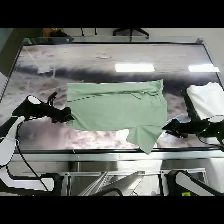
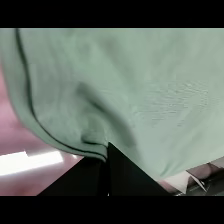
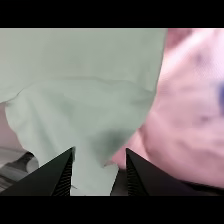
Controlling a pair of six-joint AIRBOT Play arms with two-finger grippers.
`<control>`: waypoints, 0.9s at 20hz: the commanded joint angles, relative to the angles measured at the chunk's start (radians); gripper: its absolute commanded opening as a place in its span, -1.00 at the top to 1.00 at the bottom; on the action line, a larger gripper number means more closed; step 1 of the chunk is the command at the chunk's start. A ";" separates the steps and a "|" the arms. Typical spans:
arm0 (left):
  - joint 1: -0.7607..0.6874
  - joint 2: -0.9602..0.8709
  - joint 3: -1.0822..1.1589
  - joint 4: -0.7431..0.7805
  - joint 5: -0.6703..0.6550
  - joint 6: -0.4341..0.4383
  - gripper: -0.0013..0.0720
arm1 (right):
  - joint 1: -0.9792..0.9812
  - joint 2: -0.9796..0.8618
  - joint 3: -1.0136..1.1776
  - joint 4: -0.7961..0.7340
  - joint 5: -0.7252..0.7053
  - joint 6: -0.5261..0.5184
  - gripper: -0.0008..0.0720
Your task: Fold the shirts.
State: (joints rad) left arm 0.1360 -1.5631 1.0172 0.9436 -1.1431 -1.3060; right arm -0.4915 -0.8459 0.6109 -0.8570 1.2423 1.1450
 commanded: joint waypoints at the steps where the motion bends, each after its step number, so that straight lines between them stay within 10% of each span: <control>1: -0.020 0.002 0.045 -0.047 -0.006 0.025 0.92 | 0.001 -0.005 -0.030 -0.012 -0.013 0.012 -0.09; 10: -0.019 0.000 0.068 -0.045 -0.010 0.025 0.92 | 0.121 -0.214 -0.077 0.221 -0.108 -0.098 -0.31; 14: -0.016 0.000 0.068 -0.034 -0.048 0.026 0.92 | 0.184 -0.266 -0.076 0.351 -0.087 -0.197 0.77; 18: 0.018 0.002 0.066 0.078 -0.174 -0.009 0.92 | 0.151 -0.140 -0.076 0.249 0.005 -0.126 0.91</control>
State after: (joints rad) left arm 0.1345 -1.5623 1.0840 0.9520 -1.2266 -1.2869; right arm -0.3317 -1.0477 0.5350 -0.5667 1.1866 0.9791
